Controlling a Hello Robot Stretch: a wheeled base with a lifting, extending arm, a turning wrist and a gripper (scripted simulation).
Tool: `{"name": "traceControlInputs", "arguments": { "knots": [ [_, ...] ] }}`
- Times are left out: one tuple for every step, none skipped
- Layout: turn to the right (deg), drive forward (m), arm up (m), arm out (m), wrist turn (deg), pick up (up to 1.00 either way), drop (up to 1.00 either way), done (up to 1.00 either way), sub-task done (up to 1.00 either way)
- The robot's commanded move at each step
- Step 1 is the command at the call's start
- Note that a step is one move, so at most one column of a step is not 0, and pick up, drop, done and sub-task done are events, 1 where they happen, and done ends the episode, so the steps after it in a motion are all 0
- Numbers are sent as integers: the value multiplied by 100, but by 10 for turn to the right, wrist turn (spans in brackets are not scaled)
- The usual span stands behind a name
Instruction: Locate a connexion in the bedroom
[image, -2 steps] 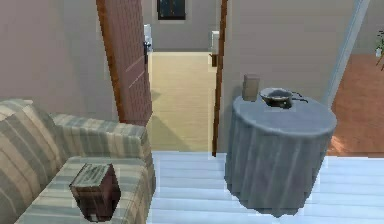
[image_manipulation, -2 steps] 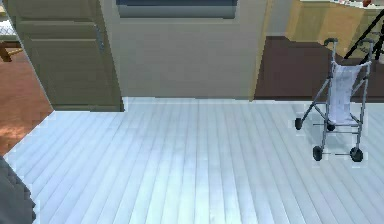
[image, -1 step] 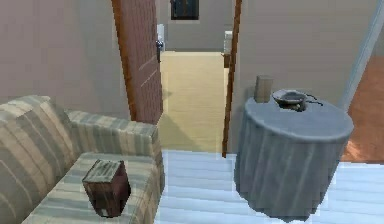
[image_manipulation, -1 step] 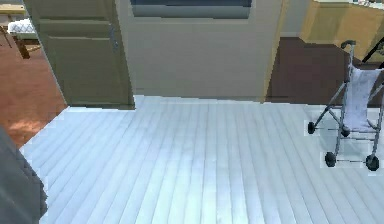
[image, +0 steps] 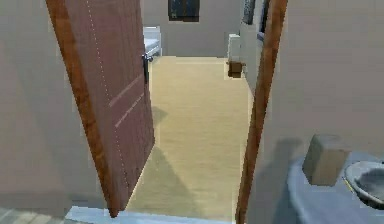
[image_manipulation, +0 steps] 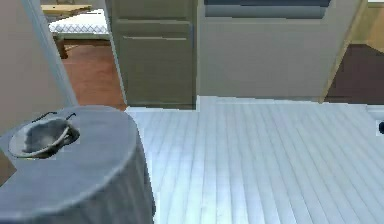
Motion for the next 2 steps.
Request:
{"name": "traceControlInputs", "arguments": {
  "knots": [
    [-60, 0, 0, 0, 0, 0, 0, 0, 0],
    [0, 65, 0, 0, 0, 0, 0, 0, 0]
  ]
}}
